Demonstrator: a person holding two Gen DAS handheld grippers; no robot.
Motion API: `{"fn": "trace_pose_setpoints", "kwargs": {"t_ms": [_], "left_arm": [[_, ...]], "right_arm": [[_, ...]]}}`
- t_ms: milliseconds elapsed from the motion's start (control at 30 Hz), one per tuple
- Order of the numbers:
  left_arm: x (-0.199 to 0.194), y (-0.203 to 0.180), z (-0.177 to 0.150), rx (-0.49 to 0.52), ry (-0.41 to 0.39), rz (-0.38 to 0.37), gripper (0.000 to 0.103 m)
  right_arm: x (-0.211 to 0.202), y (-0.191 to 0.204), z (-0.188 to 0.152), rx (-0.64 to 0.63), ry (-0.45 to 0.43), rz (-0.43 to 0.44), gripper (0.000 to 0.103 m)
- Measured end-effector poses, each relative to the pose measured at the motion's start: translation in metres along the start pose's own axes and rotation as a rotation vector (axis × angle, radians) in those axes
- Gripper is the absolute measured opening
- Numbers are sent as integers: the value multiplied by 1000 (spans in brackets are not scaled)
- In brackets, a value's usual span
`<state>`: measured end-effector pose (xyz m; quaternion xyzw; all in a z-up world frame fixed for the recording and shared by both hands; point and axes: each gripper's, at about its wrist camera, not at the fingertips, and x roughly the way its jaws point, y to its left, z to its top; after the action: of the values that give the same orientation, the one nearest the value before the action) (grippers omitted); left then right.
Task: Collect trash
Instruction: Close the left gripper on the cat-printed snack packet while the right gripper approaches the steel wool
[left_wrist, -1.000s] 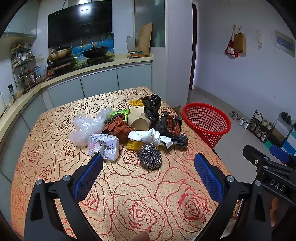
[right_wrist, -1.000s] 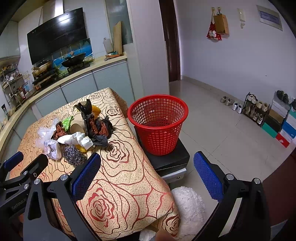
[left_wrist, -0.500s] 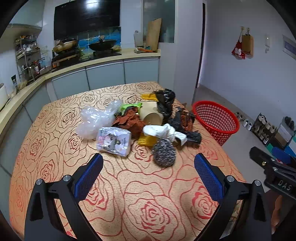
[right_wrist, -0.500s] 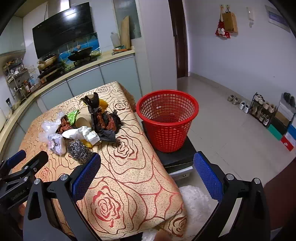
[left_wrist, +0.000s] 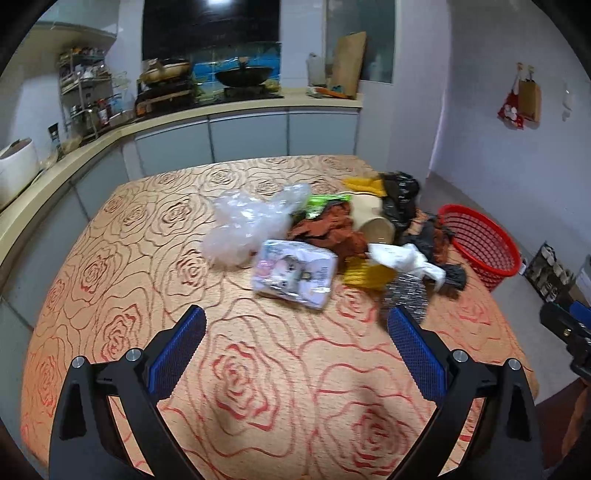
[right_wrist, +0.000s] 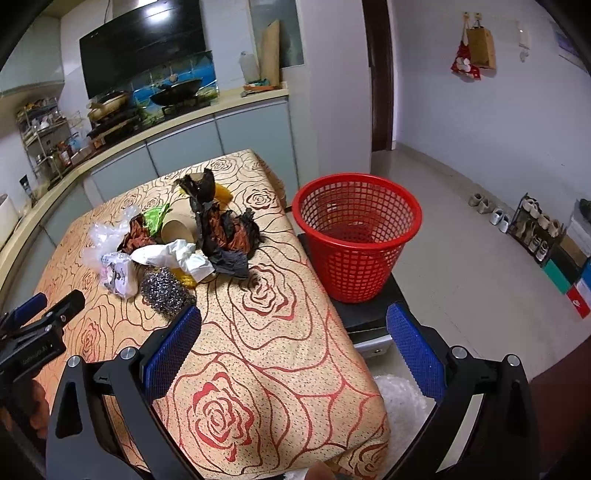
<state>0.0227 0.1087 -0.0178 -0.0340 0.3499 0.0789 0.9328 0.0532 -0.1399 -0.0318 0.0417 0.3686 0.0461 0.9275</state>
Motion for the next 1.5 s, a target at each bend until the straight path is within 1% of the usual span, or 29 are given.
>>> {"fn": "trace_pose_setpoints", "kwargs": {"t_ms": [100, 200, 433, 600, 833, 933, 1067, 1200, 1300, 1433, 1500], "left_arm": [[6, 11, 1, -16, 6, 15, 95], [13, 18, 3, -26, 11, 8, 95], [32, 9, 10, 12, 27, -8, 95], [52, 3, 16, 37, 39, -21, 95], [82, 5, 26, 27, 66, -24, 95], [89, 5, 27, 27, 70, -28, 95], [99, 0, 26, 41, 91, -51, 95], [109, -1, 27, 46, 108, -54, 95], [111, -2, 26, 52, 107, -59, 94], [118, -3, 26, 63, 124, -46, 78], [118, -1, 25, 51, 123, -57, 78]], "right_arm": [[7, 4, 2, -5, 12, 8, 98], [14, 8, 5, -15, 23, 17, 98], [29, 14, 15, -30, 29, 21, 98], [41, 13, 21, -29, 40, 22, 98], [51, 16, 28, -29, 47, 30, 98], [55, 17, 31, -32, 46, 23, 98], [60, 17, 33, -32, 54, 22, 98], [63, 18, 35, -37, 57, 25, 98], [65, 20, 34, -44, 60, 29, 98], [67, 23, 33, -52, 62, 39, 98], [67, 26, 33, -60, 64, 49, 98]]}}
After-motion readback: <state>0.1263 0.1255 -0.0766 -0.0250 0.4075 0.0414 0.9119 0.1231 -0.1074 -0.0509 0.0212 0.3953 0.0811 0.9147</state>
